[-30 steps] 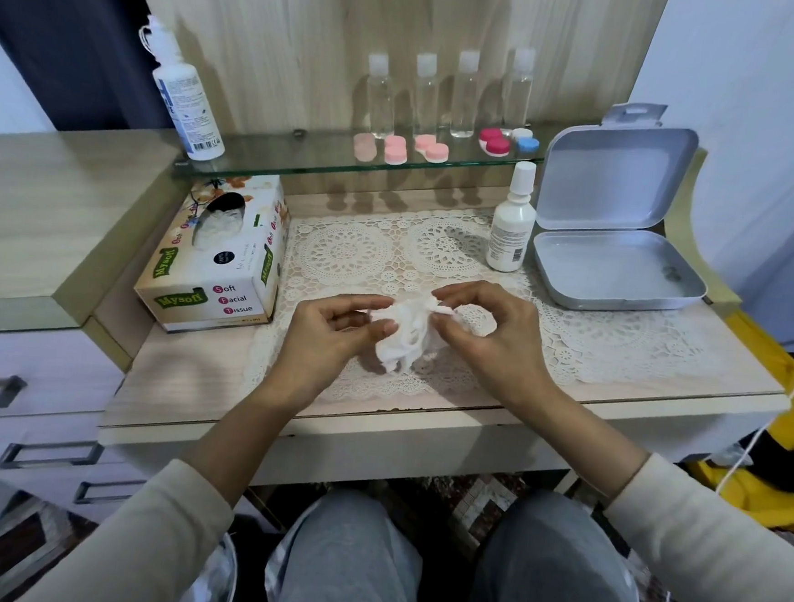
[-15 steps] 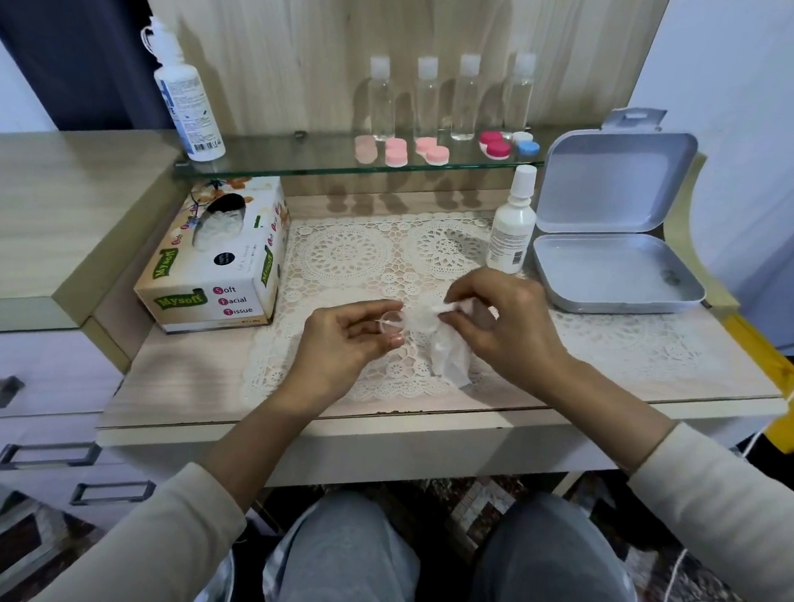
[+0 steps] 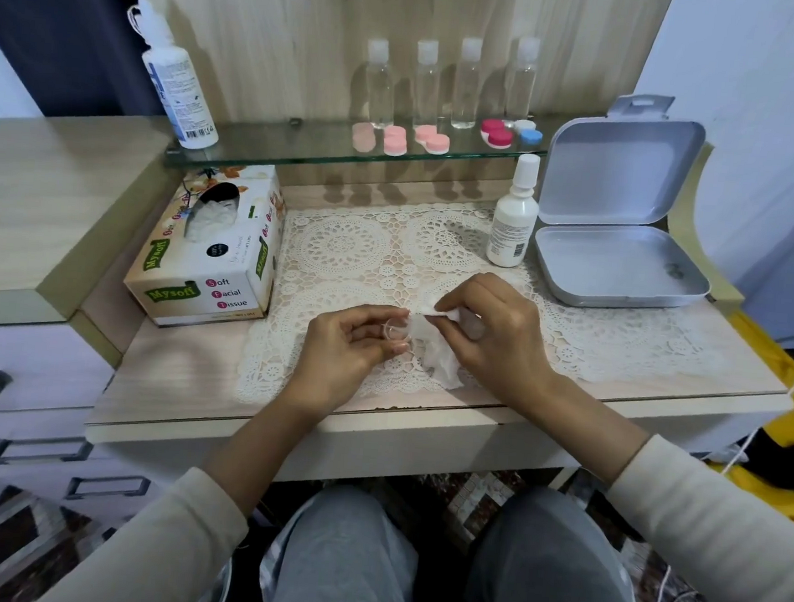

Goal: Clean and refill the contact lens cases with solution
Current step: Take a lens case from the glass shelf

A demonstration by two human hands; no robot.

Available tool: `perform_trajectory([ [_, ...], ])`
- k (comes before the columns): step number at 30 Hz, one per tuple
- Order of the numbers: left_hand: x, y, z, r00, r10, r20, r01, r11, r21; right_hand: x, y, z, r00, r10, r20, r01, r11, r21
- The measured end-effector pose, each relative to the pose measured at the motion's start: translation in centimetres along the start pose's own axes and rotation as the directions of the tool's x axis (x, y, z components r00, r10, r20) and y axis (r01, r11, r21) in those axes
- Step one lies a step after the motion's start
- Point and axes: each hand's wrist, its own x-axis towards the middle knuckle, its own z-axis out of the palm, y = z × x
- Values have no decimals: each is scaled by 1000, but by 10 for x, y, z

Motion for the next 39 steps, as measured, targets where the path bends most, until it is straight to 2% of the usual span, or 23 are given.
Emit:
perform_trajectory([
  [6,0,1,-2,1000,-5,-16,5,1000,-5,-13,5,4,987,-57,149,60,998,-20],
  [11,1,0,-3,1000,-9,-6,9,1000,-1,-15,10,6,966,-58,251,98,983,-152],
  [23,2,-1,-2,1000,-10,8,10,1000,19,-15,9,8,973,-25,231,32,999,-24],
  [30,1,-1,-1,1000,-8,11,8,1000,14,-12,9,4,971,-65,229,76,996,-40],
  [39,2,-2,-2,1000,-1,11,1,1000,-4,-14,7,6,968,4,251,6,999,-39],
])
